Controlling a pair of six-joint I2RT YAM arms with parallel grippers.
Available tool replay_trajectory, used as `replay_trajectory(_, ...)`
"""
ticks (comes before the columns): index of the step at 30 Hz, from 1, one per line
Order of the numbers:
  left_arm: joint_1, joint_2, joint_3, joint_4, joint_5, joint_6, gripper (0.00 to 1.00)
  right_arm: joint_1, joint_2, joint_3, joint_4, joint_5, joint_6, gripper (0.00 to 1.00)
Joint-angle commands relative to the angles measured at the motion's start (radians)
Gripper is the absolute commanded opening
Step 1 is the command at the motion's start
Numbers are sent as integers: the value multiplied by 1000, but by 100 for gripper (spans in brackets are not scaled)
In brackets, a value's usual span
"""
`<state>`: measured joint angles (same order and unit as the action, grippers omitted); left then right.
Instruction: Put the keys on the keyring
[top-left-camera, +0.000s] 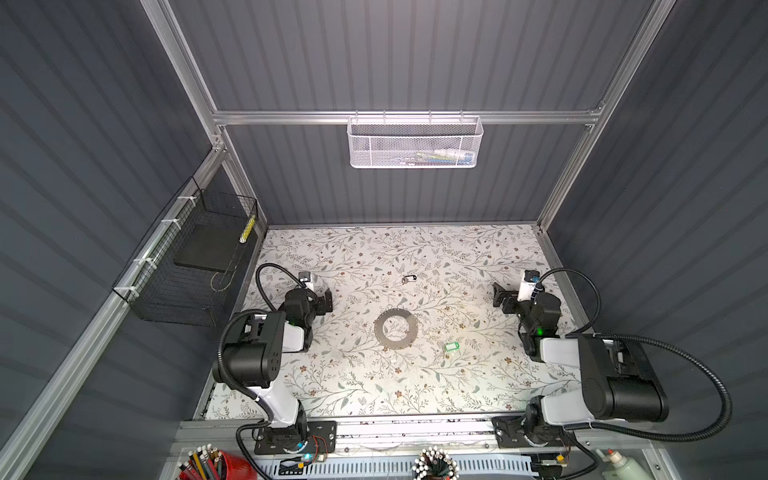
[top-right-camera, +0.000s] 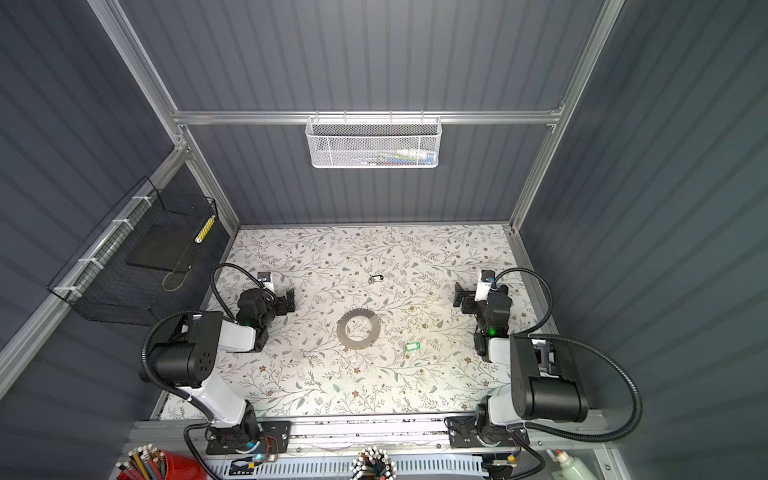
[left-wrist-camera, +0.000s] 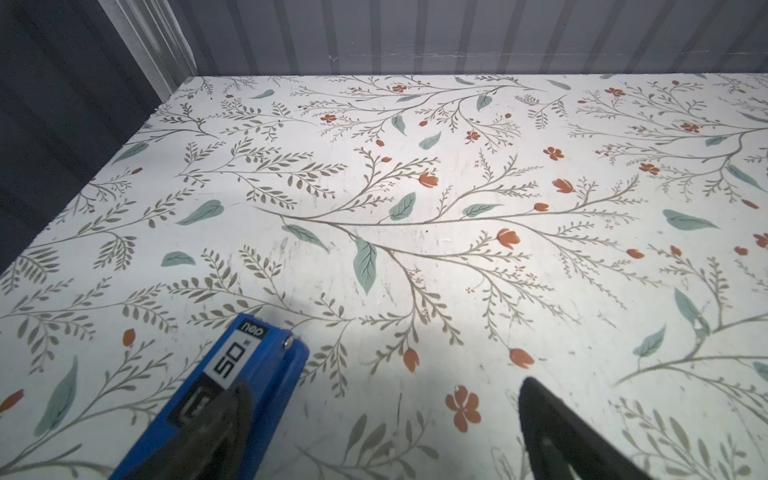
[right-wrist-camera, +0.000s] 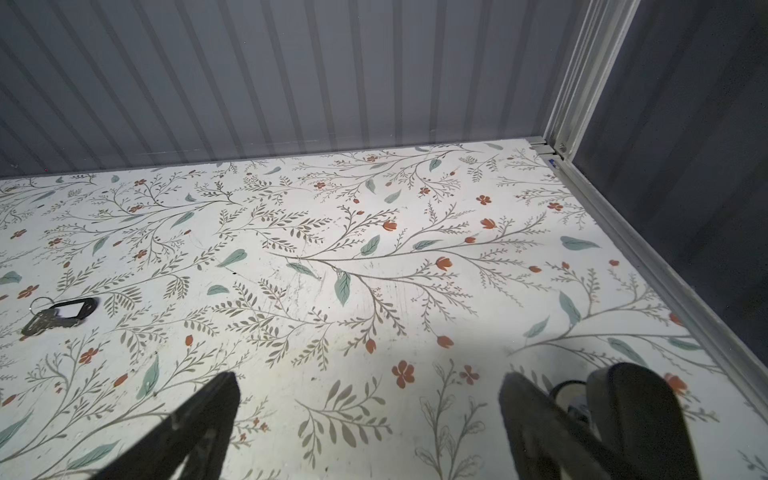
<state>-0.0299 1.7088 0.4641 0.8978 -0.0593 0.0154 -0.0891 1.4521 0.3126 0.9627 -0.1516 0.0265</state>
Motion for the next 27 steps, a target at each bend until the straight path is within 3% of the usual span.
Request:
replay_trajectory(1,-4,8,13,3,-7,4,100,0,6,13,10,11,9,99)
replay_trajectory(27,-4,5,5,14,-2,4,100,-3,3,-5,39,24,16,99)
